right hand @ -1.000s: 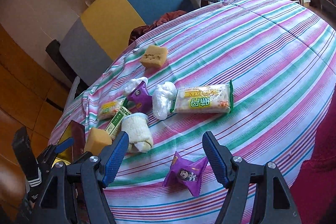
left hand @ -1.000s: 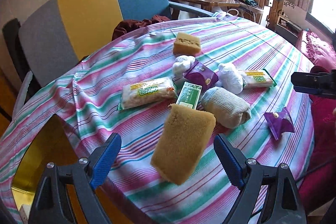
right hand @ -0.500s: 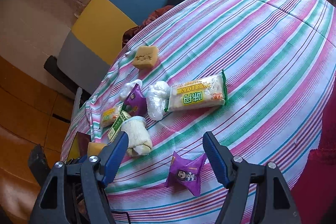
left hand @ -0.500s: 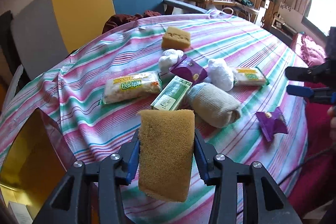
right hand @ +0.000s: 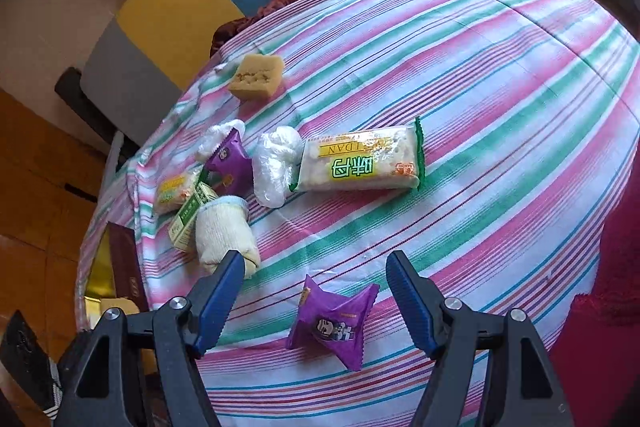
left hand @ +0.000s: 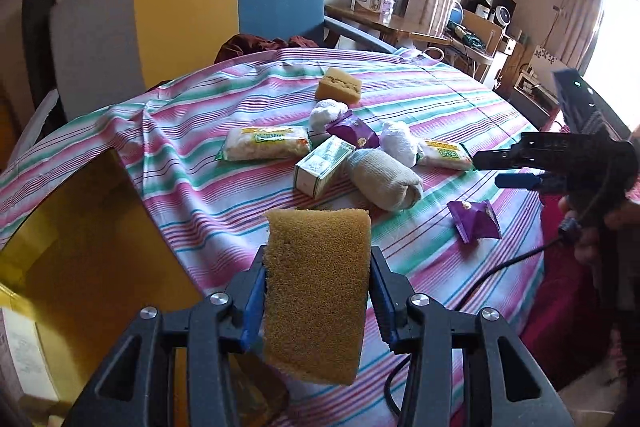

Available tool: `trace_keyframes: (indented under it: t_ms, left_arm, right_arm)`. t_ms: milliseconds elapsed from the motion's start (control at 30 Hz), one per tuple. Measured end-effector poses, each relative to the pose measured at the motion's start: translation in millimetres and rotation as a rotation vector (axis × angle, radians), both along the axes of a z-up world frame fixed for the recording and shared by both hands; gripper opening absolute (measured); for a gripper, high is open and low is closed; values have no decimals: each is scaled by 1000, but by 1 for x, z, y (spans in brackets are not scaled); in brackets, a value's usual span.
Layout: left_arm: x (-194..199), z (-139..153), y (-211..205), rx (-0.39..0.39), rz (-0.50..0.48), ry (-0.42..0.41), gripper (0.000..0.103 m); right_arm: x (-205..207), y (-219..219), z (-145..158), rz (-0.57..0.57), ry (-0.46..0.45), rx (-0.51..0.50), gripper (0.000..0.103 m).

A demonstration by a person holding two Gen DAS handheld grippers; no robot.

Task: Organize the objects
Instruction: 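Carry the sponge into the gold tray and release it while the right tool grasps the WEIDAN cracker packet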

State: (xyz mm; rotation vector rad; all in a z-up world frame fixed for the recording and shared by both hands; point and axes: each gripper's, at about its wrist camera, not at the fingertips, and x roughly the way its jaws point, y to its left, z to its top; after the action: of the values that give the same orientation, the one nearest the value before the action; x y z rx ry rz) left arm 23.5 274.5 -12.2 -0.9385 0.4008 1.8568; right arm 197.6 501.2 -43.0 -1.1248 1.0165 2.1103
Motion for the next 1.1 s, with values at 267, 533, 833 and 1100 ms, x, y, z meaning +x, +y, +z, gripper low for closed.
trace_keyframes:
  t_ms: [267,533,833,1100]
  left_arm:
    - [-1,12,-29,53,39,-30,47]
    - [0,17,-41,69,52,-51,47]
    - [1,16,-41,67,50,-60,47]
    - [2,22,-50,93,69,-66,47]
  right_arm:
    - [-65,21,-5,407,-311,290,75]
    - [-94,38,-41,603,-497,315,74]
    - [-88,60,-52,556,-426,233,62]
    - [-56,59,-53,416,-317,220,49]
